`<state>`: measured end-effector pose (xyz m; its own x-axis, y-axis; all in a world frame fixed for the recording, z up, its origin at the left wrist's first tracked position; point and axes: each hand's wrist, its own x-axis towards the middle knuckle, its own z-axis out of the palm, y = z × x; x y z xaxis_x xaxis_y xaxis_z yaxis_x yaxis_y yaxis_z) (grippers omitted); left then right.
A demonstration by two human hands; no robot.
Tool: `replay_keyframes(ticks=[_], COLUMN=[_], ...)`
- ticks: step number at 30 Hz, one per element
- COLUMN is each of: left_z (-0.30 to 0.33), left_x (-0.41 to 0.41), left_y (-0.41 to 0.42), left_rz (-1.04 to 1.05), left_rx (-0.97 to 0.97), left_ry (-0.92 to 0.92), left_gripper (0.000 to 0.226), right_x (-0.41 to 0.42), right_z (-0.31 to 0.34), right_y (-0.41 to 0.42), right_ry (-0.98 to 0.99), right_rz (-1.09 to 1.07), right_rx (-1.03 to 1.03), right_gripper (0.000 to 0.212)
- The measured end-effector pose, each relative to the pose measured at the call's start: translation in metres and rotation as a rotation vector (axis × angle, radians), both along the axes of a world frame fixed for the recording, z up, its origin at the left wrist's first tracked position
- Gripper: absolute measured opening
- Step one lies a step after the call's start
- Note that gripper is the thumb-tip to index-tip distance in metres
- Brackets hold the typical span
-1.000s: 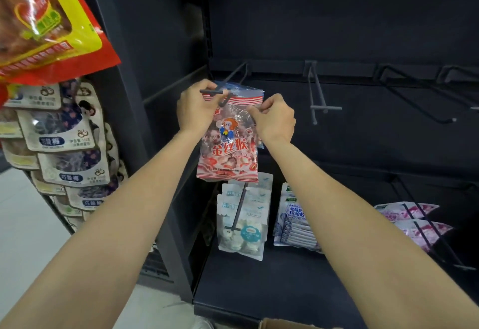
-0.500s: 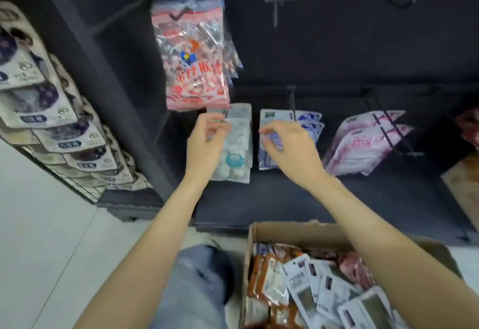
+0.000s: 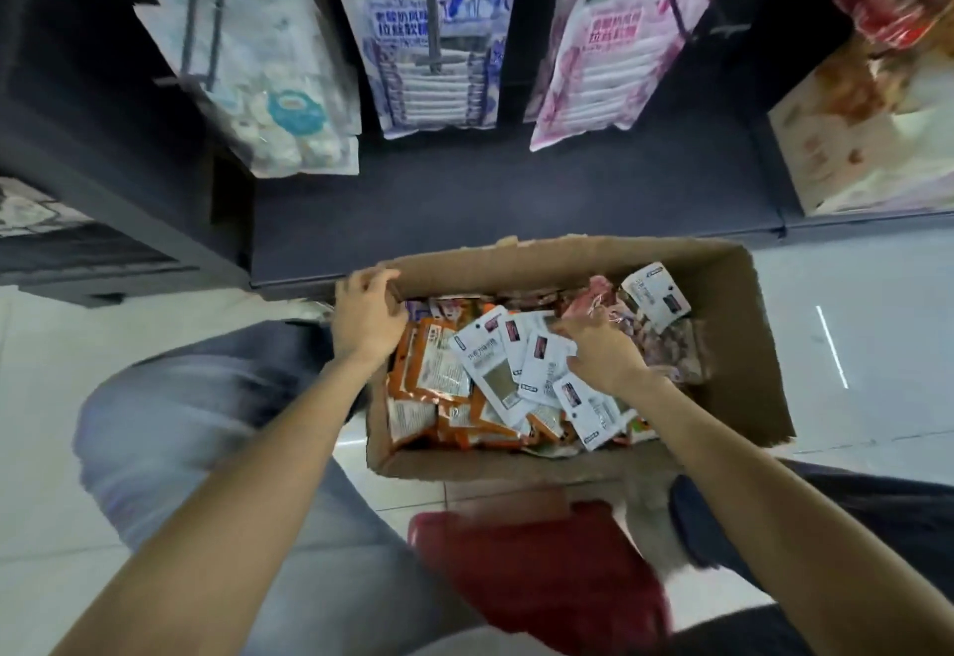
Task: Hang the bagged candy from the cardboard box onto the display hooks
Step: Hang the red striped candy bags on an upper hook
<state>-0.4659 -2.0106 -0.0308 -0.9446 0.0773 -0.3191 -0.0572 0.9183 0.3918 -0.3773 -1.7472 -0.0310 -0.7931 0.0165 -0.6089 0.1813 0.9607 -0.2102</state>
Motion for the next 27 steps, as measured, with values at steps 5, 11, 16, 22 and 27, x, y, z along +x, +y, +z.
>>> replay_keyframes(ticks=[5, 11, 16, 22, 27], left_z=[-0.024, -0.039, -0.078, -0.123, -0.132], left_x=[-0.002, 0.023, 0.037, 0.023, 0.02], left_y=[0.009, 0.027, 0.081, 0.108, 0.138], left_rz=[0.217, -0.01, -0.326, -0.223, -0.132], left_rx=[0.006, -0.162, -0.126, -0.164, -0.071], left_ry=[-0.086, 0.235, -0.156, -0.447, -0.446], left_gripper=[0.064, 0.063, 0.075, 0.105, 0.067], right_x=[-0.001, -0.01, -0.023, -0.002, 0.012], right_z=[-0.061, -0.104, -0.12, -0.126, -0.122], right_y=[0.015, 0.032, 0.027, 0.016, 0.037], right_ry=[-0.167, -0.153, -0.114, -0.065, -0.012], right_rz=[0.441, 0.803, 0.694, 0.365, 0.256], right_rx=[0.186, 0.383, 0.37, 0.249, -0.013], right_gripper=[0.083, 0.131, 0.135, 0.09, 0.061])
